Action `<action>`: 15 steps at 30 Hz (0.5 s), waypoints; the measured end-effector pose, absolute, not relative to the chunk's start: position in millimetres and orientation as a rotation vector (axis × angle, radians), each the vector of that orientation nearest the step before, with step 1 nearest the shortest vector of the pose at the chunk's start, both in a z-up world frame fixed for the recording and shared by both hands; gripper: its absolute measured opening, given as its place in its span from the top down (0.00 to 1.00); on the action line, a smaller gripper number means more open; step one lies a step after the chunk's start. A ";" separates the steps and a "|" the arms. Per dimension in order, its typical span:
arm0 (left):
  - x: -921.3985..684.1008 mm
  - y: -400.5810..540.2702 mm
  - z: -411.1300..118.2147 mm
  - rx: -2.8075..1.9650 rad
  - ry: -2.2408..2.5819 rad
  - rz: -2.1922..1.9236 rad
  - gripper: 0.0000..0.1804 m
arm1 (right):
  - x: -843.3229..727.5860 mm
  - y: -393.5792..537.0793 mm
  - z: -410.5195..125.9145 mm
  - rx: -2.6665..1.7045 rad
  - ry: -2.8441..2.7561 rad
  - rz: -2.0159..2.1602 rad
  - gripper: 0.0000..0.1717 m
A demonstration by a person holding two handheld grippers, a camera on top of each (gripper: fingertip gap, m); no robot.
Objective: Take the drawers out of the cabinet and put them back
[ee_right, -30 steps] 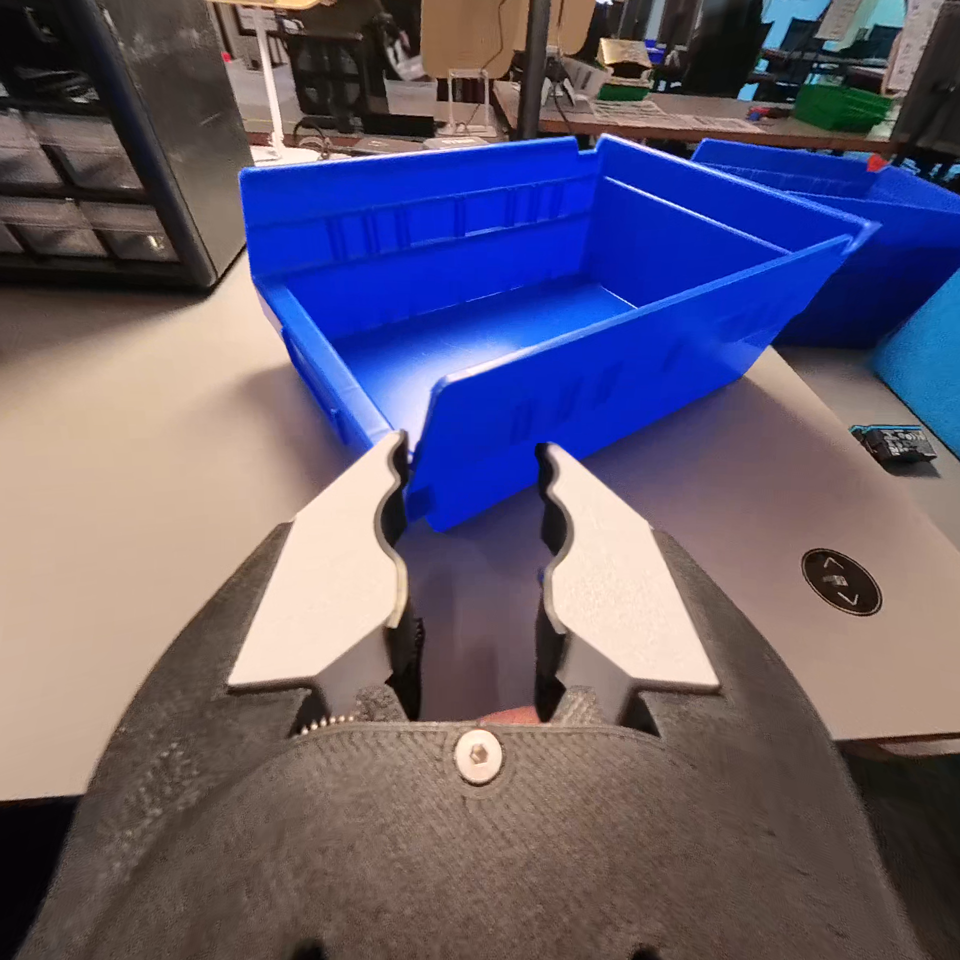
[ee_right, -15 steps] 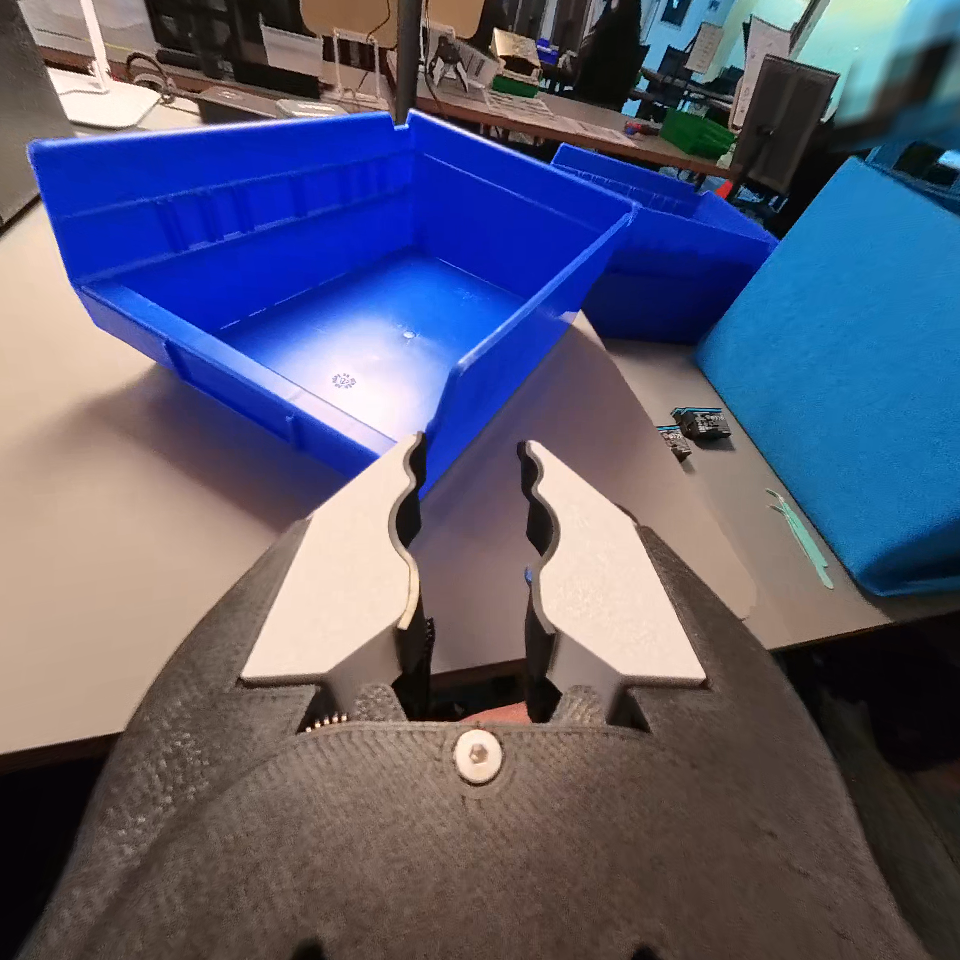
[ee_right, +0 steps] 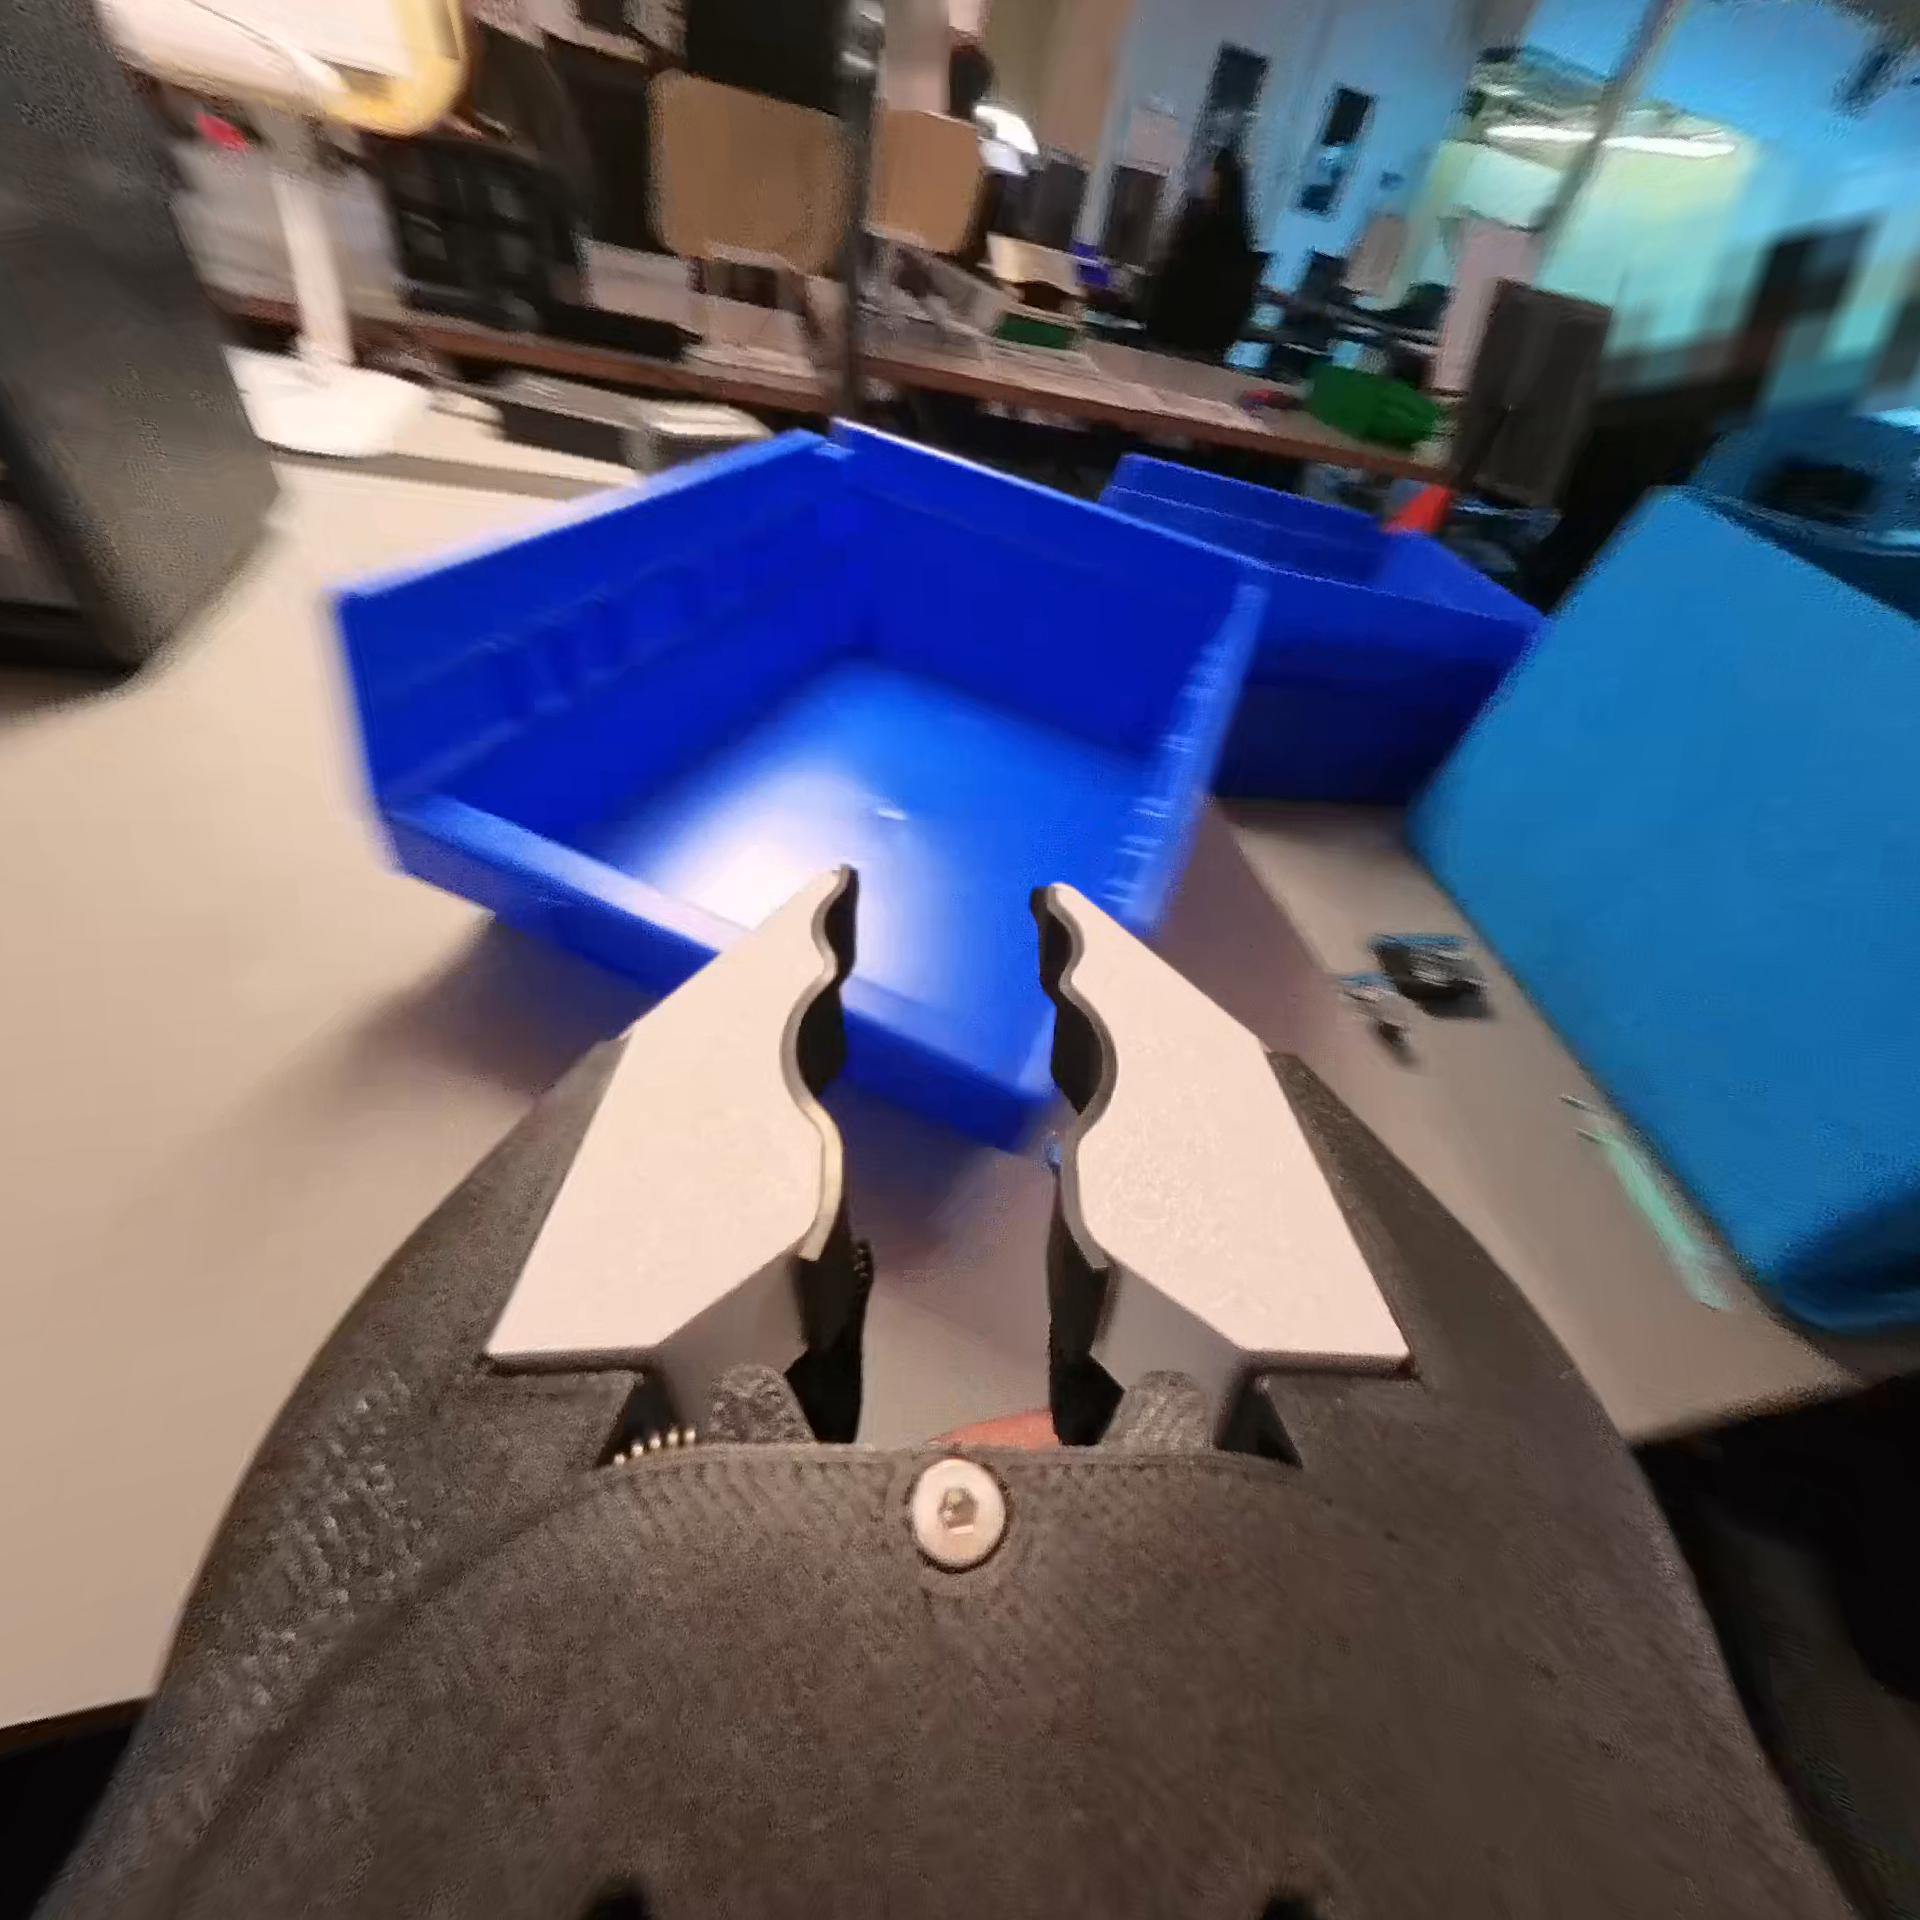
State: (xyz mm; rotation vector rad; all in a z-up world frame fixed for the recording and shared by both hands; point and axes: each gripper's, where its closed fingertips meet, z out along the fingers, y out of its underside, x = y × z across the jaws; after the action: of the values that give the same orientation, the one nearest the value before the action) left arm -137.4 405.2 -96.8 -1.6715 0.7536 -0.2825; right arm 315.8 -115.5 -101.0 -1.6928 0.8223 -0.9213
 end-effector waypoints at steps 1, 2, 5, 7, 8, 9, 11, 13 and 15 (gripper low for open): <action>-121.0 389.4 -93.5 -1.650 0.781 -0.379 0.71 | 306.8 -91.8 -101.4 -1.697 0.784 -0.842 0.77; -101.4 371.3 -94.6 -1.645 0.825 -0.496 0.69 | 299.5 -67.0 -102.1 -1.704 0.742 -0.776 0.75; -50.4 326.8 -110.2 -1.664 0.956 -0.741 0.63 | 294.0 0.7 -106.1 -1.739 0.659 -0.670 0.69; -28.2 312.5 -121.6 -1.661 1.015 -0.760 0.62 | 305.8 31.4 -110.3 -1.763 0.668 -0.659 0.66; -19.6 309.0 -126.3 -1.654 1.030 -0.751 0.63 | 313.7 42.8 -114.7 -1.781 0.691 -0.644 0.64; -12.6 307.3 -131.7 -1.656 1.043 -0.733 0.63 | 322.1 51.0 -119.7 -1.795 0.725 -0.629 0.65; -3.5 310.7 -142.3 -1.664 1.049 -0.675 0.67 | 333.5 63.1 -129.1 -1.809 0.777 -0.568 0.67; -1.4 320.1 -146.9 -1.649 1.028 -0.606 0.78 | 336.1 69.5 -132.7 -1.783 0.801 -0.495 0.79; -5.0 328.2 -144.8 -1.613 1.013 -0.557 0.86 | 333.6 65.7 -132.0 -1.768 0.782 -0.495 0.84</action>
State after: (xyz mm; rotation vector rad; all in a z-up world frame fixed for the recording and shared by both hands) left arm -5.0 328.2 -144.8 -1.6132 1.0132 -0.5571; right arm 333.6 65.7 -132.0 -1.7681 0.7823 -0.4945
